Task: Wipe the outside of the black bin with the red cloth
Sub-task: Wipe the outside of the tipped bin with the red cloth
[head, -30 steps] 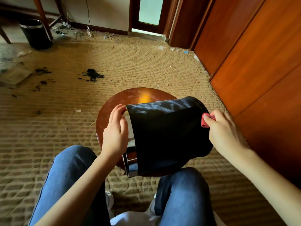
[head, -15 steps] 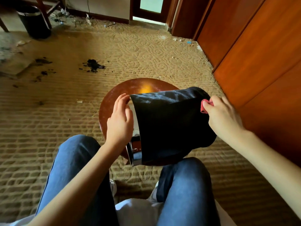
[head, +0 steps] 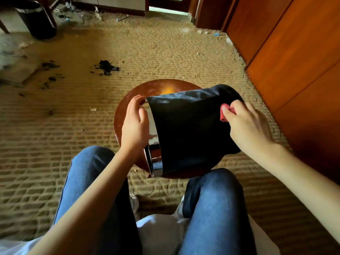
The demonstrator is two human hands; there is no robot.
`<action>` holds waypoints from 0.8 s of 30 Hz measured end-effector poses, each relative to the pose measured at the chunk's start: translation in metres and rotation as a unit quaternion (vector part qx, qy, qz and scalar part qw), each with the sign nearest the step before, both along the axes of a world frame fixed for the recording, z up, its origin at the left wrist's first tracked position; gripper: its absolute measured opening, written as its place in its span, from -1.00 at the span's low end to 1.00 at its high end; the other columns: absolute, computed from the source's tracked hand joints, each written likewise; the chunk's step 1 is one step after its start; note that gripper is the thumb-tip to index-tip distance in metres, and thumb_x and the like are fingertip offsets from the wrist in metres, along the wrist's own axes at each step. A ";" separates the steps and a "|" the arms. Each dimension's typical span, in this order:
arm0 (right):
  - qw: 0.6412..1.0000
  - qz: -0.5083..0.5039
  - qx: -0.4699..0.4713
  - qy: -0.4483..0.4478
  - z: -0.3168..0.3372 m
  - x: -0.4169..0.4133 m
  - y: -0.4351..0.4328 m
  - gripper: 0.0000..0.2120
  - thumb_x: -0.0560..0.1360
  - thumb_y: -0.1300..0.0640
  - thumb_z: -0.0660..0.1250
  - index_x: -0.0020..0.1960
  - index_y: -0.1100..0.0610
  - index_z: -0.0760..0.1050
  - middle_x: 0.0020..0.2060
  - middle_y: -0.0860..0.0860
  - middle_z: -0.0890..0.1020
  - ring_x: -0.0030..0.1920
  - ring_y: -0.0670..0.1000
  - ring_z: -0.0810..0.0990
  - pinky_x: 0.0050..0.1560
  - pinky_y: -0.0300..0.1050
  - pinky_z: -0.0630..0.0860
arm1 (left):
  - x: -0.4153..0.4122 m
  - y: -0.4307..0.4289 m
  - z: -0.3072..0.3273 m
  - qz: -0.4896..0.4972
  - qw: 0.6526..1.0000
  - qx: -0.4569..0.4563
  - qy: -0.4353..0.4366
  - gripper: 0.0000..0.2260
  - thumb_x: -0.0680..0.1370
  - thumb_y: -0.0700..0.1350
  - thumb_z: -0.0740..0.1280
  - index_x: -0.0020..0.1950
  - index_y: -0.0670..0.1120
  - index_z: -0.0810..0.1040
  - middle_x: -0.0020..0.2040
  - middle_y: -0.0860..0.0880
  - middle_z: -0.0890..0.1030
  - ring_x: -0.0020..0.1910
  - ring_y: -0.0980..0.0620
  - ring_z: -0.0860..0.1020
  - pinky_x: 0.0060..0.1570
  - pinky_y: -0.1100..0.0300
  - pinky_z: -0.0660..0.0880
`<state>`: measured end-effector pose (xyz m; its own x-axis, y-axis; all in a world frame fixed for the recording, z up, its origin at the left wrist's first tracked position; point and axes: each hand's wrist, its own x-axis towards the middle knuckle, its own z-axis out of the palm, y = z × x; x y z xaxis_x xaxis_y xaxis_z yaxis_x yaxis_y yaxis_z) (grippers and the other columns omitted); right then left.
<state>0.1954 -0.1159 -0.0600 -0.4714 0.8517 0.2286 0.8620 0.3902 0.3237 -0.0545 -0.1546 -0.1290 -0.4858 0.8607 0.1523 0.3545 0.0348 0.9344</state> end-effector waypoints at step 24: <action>0.998 -0.020 -0.015 0.054 -0.008 -0.023 -0.001 -0.59 0.44 0.29 -0.04 0.09 0.30 0.52 -0.08 0.21 0.51 -0.09 0.24 0.49 -0.24 0.03 0.42 | 0.007 -0.012 -0.002 0.014 0.999 0.022 0.018 -0.56 0.54 -0.05 -0.01 0.36 -0.05 0.42 0.37 0.03 0.44 0.33 0.16 0.38 0.32 0.22 0.29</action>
